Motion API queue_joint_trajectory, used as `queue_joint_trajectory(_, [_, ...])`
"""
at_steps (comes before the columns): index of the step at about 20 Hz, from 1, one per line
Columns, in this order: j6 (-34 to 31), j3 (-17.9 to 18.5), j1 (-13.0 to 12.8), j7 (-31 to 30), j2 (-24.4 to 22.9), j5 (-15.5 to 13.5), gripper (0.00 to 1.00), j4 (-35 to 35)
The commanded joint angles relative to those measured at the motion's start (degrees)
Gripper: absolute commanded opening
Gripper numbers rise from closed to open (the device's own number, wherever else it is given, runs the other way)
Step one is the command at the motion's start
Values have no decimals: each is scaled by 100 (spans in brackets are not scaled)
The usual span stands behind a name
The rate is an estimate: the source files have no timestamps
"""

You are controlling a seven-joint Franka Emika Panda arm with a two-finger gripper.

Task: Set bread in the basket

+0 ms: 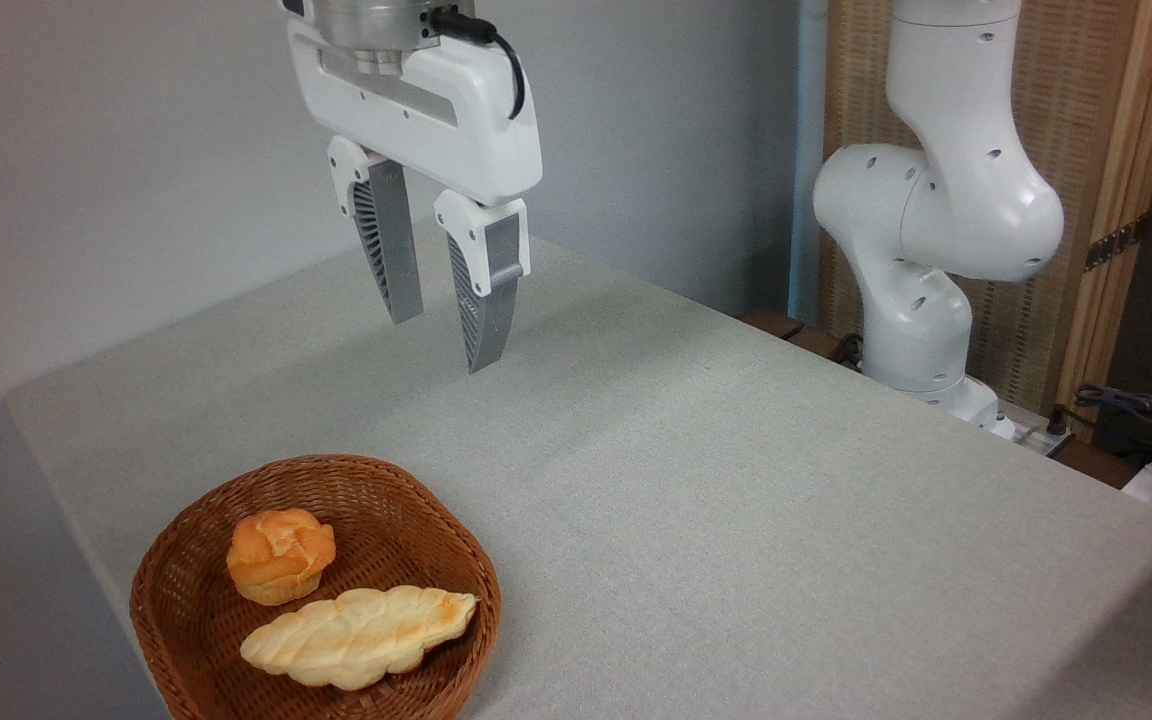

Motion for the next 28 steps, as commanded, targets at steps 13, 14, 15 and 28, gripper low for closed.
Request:
queue_joint_trajectory(13, [-207,-79,-79,-156,-57,351,100,-157])
queue_joint_trajectory(14, [-234,-61,-79,-165,-57,351,100,-157])
queue_joint_trajectory(15, [-234,-61,-79,-165,-57,351,100,-157])
queue_joint_trajectory(28, [-208,299,-536,-209,-40,360,100,-148])
